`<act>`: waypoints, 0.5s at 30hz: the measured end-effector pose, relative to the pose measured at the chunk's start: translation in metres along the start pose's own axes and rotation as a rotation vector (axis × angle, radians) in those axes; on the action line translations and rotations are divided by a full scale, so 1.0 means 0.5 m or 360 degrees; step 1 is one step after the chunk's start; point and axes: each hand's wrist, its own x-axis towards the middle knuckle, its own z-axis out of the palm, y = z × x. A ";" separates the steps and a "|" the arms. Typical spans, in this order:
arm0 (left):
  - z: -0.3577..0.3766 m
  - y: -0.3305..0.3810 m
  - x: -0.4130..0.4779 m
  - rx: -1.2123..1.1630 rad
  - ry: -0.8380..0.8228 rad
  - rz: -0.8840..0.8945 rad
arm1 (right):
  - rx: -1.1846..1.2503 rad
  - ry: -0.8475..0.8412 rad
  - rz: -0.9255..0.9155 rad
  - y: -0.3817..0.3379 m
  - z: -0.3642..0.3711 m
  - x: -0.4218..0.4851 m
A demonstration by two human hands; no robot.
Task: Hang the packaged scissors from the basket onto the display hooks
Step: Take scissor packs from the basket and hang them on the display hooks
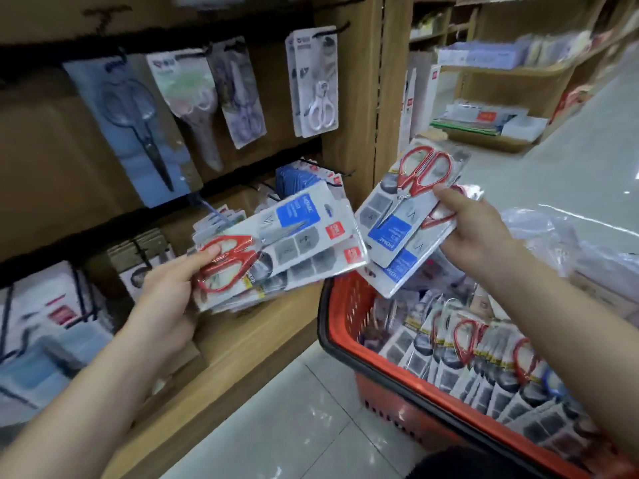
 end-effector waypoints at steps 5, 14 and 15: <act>-0.082 -0.008 -0.027 -0.0295 0.0144 -0.0127 | -0.0035 -0.0204 0.0458 0.133 0.146 -0.049; -0.168 -0.031 -0.084 -0.0428 0.0630 -0.0160 | -0.0030 -0.0471 0.0809 0.321 0.358 -0.185; -0.176 -0.035 -0.088 -0.0468 0.0685 -0.0164 | -0.0016 -0.0475 0.0816 0.338 0.369 -0.196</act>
